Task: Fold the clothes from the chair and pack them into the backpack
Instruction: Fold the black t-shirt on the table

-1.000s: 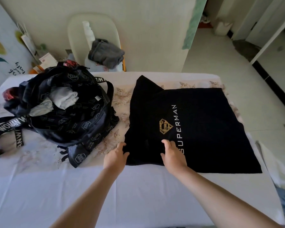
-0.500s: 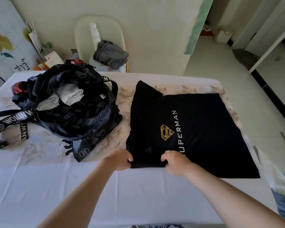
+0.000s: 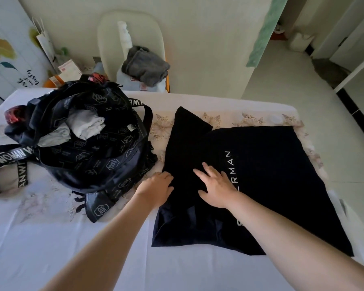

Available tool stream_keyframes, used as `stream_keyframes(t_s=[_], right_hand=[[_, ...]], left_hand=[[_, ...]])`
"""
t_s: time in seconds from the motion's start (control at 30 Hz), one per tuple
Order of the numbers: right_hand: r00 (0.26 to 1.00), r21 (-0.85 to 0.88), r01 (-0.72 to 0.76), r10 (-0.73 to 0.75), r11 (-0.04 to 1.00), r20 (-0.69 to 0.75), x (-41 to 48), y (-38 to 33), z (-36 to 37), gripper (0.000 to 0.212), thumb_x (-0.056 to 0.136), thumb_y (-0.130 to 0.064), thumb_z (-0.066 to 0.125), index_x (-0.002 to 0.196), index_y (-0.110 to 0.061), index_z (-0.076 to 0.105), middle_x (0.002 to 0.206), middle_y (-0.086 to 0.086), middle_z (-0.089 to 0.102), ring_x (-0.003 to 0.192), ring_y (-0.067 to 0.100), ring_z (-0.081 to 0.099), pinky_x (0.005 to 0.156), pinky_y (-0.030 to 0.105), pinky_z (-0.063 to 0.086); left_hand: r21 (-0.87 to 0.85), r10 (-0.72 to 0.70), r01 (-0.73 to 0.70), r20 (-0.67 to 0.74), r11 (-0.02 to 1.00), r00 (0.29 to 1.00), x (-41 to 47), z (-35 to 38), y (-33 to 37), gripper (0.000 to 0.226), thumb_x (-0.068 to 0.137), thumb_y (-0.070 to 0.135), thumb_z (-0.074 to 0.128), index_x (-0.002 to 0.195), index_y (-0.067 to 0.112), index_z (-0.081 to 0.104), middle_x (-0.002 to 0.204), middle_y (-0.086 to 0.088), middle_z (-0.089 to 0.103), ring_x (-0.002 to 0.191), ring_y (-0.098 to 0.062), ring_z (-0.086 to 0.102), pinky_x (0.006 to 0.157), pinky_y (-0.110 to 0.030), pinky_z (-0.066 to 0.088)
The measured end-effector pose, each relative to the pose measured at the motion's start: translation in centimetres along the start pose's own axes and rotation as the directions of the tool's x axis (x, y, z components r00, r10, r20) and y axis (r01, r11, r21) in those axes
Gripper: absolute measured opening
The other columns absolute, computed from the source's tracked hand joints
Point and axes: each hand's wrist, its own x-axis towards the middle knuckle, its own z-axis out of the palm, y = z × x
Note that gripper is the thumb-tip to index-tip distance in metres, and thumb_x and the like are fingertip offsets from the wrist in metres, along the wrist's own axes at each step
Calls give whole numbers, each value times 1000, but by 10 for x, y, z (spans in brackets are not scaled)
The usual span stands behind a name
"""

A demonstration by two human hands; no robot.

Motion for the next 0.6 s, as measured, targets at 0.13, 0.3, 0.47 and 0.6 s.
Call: stream_keyframes(t_s=[0.13, 0.3, 0.47, 0.6], right_hand=[[997, -115, 29, -37, 993, -71, 19, 18, -13, 57, 98, -44, 47, 150, -26, 37, 152, 2, 33, 139, 22, 34, 110, 40, 35], [962, 155, 10, 32, 988, -269, 64, 38, -49, 31, 100, -32, 50, 125, -22, 63, 119, -2, 61, 109, 19, 60, 92, 38, 50], [886, 328, -94, 229, 940, -403, 120, 62, -83, 29, 102, -24, 47, 125, -18, 64, 119, -1, 64, 104, 18, 63, 83, 34, 53], [880, 244, -145, 238, 959, -411, 157, 73, -89, 37, 102, -32, 48, 135, -17, 58, 114, 1, 67, 102, 23, 63, 81, 37, 54]], left_hand=[[29, -136, 135, 29, 990, 990, 25, -31, -1, 36, 102, 40, 37, 123, 18, 55, 122, -3, 56, 105, -27, 59, 82, -39, 52], [-207, -127, 102, -113, 973, 985, 92, -70, 4, 23, 102, 27, 39, 109, 15, 58, 104, -8, 64, 92, -31, 62, 78, -43, 54], [-190, -81, 46, -182, 981, 980, 168, -90, 7, 50, 103, 18, 39, 152, 20, 29, 153, -7, 32, 137, -30, 35, 102, -45, 45], [79, -140, 136, 36, 988, 990, 207, -87, -3, 52, 106, 33, 32, 155, 21, 22, 160, -8, 20, 145, -31, 20, 110, -48, 38]])
